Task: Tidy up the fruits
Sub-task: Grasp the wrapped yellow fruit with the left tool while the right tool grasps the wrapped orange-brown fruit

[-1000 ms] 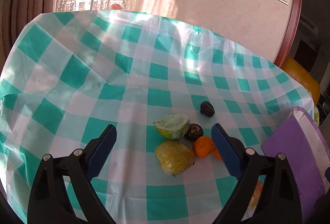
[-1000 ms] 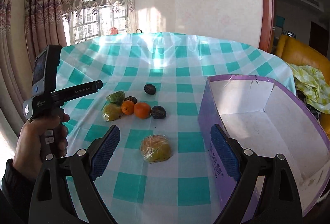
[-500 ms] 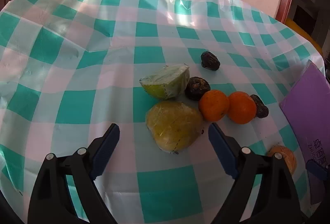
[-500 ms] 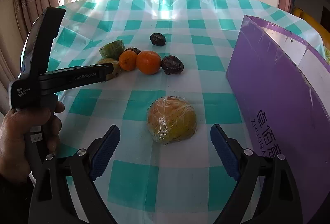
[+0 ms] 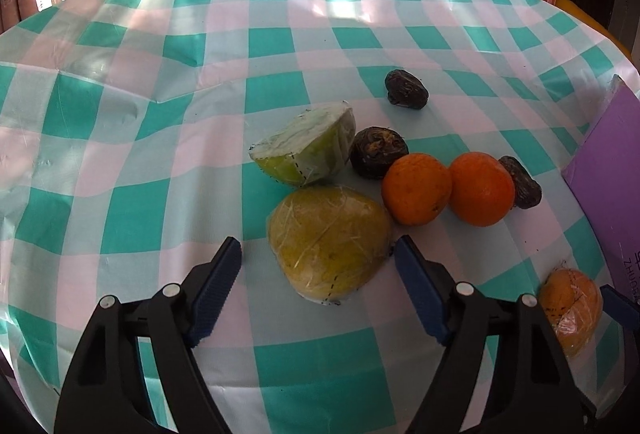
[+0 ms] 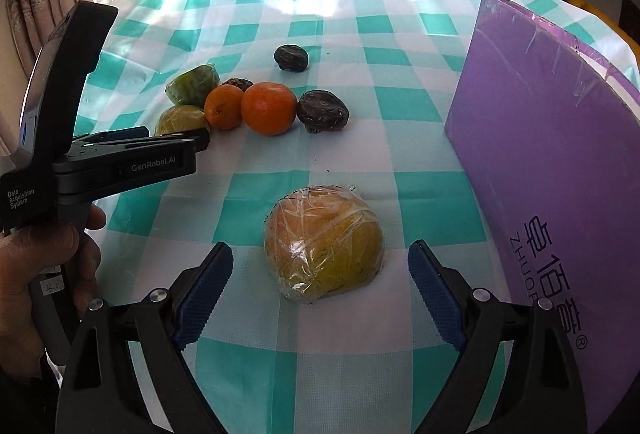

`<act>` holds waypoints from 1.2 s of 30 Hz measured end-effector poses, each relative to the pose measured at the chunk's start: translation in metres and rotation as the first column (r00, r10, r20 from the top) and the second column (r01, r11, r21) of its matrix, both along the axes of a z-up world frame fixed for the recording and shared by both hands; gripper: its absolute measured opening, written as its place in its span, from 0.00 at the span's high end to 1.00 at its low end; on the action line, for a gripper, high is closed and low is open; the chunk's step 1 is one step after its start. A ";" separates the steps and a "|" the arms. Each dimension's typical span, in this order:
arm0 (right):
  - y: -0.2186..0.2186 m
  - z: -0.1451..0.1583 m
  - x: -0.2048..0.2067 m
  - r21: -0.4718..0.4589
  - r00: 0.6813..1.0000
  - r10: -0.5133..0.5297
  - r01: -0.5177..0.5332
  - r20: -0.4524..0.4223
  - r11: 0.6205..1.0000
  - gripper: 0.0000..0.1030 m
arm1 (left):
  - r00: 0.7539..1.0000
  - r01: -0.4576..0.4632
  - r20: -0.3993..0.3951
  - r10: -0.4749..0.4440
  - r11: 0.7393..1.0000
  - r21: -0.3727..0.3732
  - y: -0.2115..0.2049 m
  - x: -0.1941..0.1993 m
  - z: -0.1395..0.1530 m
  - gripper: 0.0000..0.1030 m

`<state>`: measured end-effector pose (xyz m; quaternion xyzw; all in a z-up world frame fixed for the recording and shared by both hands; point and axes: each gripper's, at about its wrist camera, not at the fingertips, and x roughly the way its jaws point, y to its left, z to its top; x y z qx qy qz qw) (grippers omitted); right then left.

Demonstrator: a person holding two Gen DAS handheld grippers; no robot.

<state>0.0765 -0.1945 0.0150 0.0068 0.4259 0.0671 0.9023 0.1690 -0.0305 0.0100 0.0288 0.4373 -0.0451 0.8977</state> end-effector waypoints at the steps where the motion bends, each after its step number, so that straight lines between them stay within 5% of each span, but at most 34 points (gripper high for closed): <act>1: 0.000 0.000 0.001 0.002 1.000 -0.003 0.003 0.000 1.000 0.16 | 1.000 0.009 0.002 -0.009 1.000 0.001 -0.001 -0.001 0.000 0.29; 8: -0.003 -0.004 0.006 0.009 1.000 -0.024 0.024 -0.011 1.000 0.16 | 1.000 0.023 0.012 -0.023 1.000 0.006 -0.005 -0.005 0.001 0.41; 16: -0.003 -0.008 0.010 -0.008 0.999 -0.036 0.036 -0.016 0.999 0.18 | 1.000 0.021 0.015 -0.021 1.000 -0.010 -0.004 -0.010 0.002 0.42; 27: 0.006 -0.008 0.006 -0.039 1.000 -0.012 0.012 0.016 0.999 0.39 | 1.000 0.015 0.027 -0.014 1.000 -0.023 -0.003 -0.017 0.003 0.42; 36: 0.006 -0.006 0.000 -0.030 1.000 0.004 -0.004 0.028 1.000 0.41 | 0.999 0.036 0.027 -0.035 0.999 -0.039 -0.007 -0.029 0.004 0.42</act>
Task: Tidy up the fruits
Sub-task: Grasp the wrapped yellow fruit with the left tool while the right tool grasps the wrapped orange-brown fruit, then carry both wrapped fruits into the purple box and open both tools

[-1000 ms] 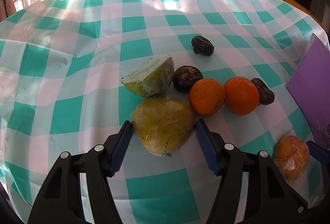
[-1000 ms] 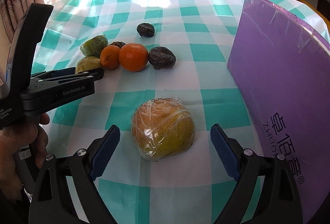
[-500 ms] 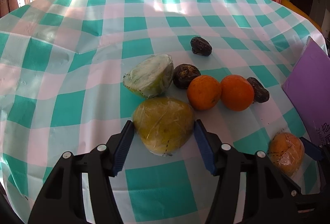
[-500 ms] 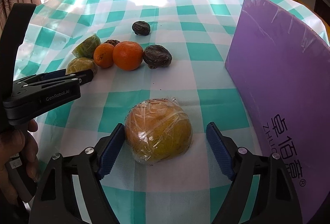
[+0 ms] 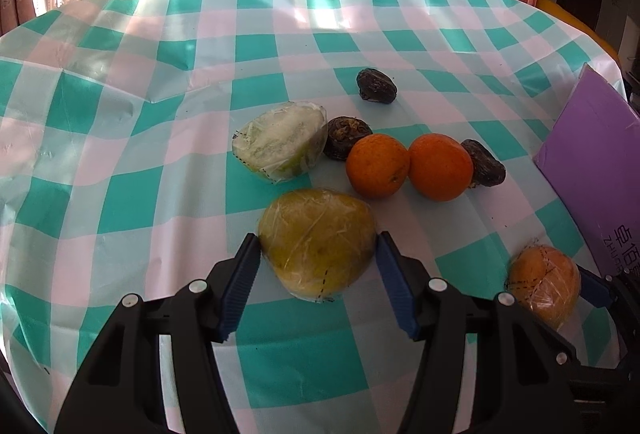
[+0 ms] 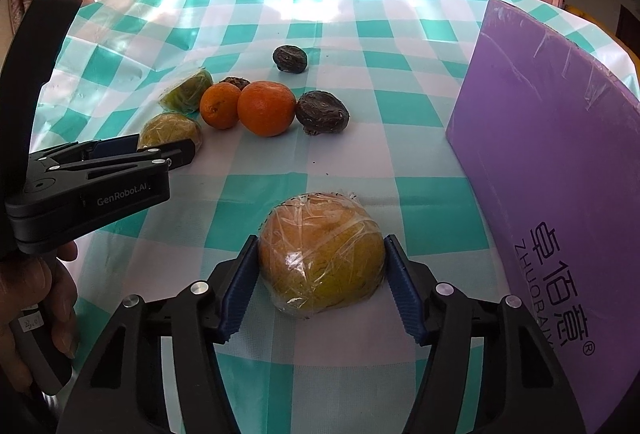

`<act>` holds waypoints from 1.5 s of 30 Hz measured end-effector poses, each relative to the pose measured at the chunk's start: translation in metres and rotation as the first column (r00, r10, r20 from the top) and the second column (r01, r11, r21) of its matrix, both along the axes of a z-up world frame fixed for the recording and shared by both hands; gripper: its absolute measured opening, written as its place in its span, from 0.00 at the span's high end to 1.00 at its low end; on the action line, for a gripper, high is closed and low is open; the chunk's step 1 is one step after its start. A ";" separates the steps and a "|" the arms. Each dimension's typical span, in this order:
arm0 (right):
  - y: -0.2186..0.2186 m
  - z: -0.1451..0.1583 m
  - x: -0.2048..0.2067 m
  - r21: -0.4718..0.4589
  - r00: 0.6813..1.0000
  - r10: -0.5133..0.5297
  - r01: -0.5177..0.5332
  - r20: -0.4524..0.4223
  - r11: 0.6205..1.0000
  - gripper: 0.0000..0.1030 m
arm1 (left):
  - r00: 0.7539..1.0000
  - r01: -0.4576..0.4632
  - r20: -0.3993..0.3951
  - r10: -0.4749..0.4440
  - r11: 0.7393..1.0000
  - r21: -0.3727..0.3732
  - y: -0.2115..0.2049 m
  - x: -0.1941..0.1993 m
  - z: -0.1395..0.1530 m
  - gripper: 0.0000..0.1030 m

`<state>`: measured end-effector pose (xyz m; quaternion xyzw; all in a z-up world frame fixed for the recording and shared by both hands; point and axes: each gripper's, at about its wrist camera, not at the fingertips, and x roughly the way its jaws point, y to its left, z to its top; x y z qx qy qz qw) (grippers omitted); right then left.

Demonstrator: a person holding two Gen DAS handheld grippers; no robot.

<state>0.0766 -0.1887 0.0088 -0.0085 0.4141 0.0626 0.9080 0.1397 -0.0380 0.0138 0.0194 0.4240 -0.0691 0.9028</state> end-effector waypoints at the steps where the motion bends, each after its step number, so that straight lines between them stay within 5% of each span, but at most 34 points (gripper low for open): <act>1: 0.000 0.000 -0.001 0.004 1.000 0.002 -0.002 0.000 1.000 0.41 | 1.000 0.005 -0.002 -0.005 1.000 -0.007 -0.001 -0.002 0.000 0.42; 12: -0.006 0.010 -0.014 0.042 1.000 0.012 -0.013 0.026 0.999 0.41 | 1.000 0.012 0.004 -0.012 0.999 -0.048 0.004 -0.024 0.013 0.43; 45: -0.050 0.105 -0.079 0.204 0.969 -0.006 -0.046 0.247 0.978 0.41 | 0.981 0.062 0.180 -0.070 0.997 0.049 -0.049 -0.073 0.108 0.42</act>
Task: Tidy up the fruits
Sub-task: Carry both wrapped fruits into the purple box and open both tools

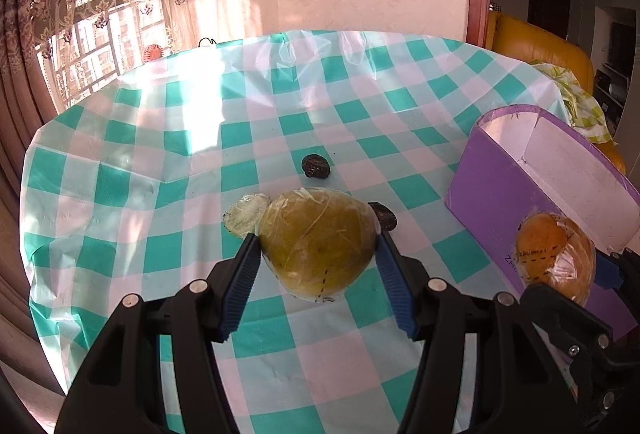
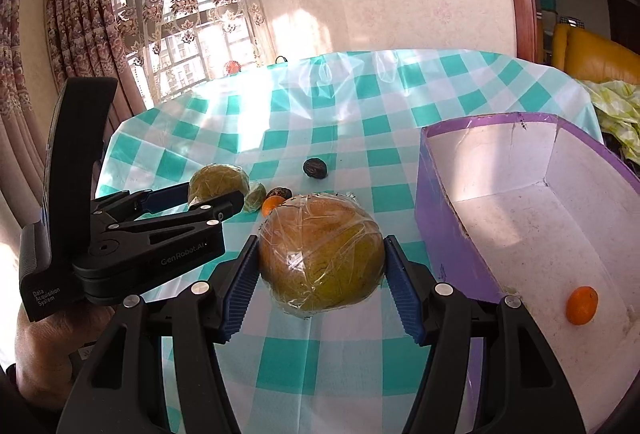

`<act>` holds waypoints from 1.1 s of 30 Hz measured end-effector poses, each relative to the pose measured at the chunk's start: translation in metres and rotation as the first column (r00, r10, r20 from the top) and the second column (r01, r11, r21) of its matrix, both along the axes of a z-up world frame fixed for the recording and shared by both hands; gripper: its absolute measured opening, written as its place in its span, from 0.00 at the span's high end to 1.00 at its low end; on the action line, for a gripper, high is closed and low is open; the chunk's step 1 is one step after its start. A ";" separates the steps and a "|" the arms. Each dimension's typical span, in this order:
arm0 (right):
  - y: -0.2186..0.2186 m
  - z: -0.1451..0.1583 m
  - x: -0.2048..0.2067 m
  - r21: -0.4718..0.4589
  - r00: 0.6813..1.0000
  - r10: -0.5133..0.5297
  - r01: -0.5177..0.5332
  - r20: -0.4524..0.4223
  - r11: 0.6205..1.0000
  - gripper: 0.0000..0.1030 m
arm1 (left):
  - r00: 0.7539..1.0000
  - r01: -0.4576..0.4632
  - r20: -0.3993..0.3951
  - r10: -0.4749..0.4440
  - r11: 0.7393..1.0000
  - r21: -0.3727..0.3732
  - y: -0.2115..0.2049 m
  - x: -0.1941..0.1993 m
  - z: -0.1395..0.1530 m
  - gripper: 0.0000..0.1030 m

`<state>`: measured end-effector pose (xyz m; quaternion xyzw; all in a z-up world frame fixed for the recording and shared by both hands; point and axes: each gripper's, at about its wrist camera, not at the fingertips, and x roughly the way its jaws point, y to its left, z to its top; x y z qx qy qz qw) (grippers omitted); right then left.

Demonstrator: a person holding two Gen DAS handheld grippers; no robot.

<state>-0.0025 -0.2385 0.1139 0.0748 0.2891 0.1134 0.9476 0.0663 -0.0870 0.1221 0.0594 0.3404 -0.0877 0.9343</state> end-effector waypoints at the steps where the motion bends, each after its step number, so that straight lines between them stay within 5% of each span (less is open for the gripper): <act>1: -0.004 0.002 -0.001 0.006 1.000 -0.006 0.006 0.005 1.000 0.41 | 1.000 0.007 0.007 -0.007 1.000 0.004 -0.004 -0.001 0.004 0.42; 16: -0.079 0.020 -0.012 0.096 0.991 -0.132 0.128 0.034 0.987 0.41 | 0.986 0.145 0.071 -0.150 0.987 0.070 -0.088 -0.010 0.038 0.42; 33: -0.183 0.004 -0.006 0.071 0.947 -0.317 0.320 -0.049 0.945 0.41 | 0.934 0.346 0.048 -0.355 0.929 0.128 -0.206 -0.010 0.038 0.42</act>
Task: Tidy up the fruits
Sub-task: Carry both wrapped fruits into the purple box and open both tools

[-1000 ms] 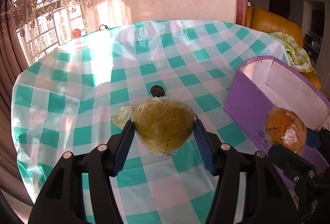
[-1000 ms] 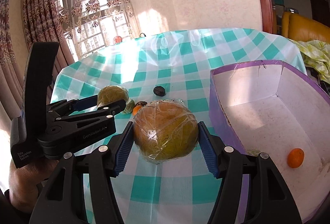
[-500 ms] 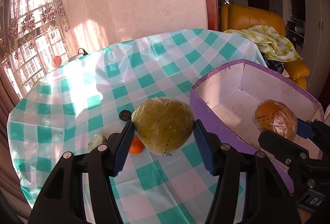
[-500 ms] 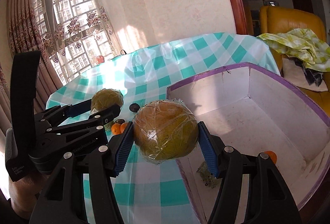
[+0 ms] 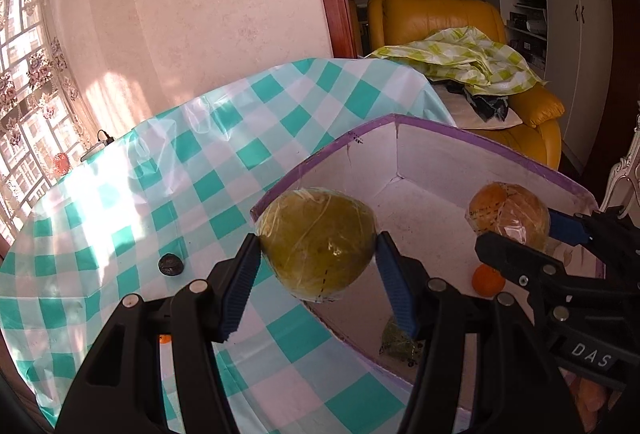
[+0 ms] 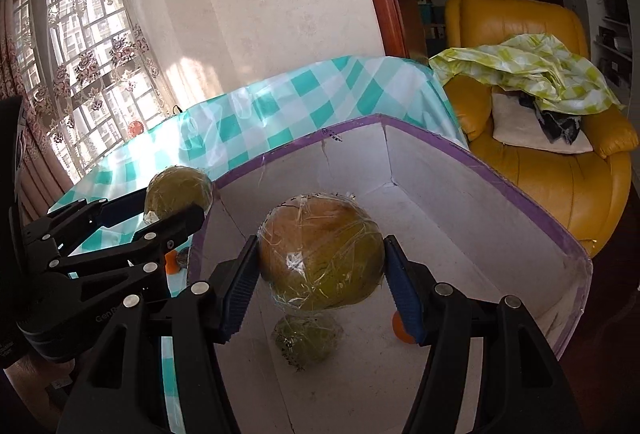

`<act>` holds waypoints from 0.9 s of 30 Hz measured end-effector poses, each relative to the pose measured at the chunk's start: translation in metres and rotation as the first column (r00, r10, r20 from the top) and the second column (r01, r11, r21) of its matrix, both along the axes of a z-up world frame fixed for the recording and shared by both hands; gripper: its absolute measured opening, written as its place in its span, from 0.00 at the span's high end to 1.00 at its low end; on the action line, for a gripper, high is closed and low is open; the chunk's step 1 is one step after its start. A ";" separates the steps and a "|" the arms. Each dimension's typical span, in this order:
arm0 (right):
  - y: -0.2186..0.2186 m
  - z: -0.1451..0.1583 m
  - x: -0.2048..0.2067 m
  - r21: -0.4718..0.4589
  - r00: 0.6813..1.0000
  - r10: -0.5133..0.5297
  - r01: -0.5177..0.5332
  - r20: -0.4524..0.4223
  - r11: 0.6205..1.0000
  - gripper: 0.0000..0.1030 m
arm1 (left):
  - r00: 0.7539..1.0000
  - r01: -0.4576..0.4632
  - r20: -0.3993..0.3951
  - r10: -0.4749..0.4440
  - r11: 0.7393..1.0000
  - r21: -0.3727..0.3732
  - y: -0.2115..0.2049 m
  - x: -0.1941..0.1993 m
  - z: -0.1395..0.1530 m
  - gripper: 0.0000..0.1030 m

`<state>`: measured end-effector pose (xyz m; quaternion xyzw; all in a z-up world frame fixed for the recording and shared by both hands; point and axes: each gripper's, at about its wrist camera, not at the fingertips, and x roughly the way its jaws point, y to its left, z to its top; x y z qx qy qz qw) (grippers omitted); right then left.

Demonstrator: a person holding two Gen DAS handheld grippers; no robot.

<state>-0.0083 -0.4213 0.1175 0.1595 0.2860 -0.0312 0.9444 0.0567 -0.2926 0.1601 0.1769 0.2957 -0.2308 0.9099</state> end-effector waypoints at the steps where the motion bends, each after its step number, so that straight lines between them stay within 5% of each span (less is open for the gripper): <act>1: -0.006 -0.002 0.002 -0.005 1.000 -0.011 0.011 -0.013 1.000 0.41 | 1.000 0.009 -0.006 -0.009 1.000 0.004 -0.006 0.002 -0.002 0.42; 16: -0.050 -0.025 0.021 -0.163 0.987 -0.059 0.035 -0.147 0.986 0.41 | 0.982 0.157 -0.132 -0.136 0.975 0.160 -0.086 0.024 -0.047 0.42; 27: -0.053 -0.042 0.058 -0.421 0.936 -0.036 -0.123 -0.349 0.899 0.41 | 0.930 0.265 -0.327 -0.166 0.920 0.287 -0.102 0.049 -0.090 0.42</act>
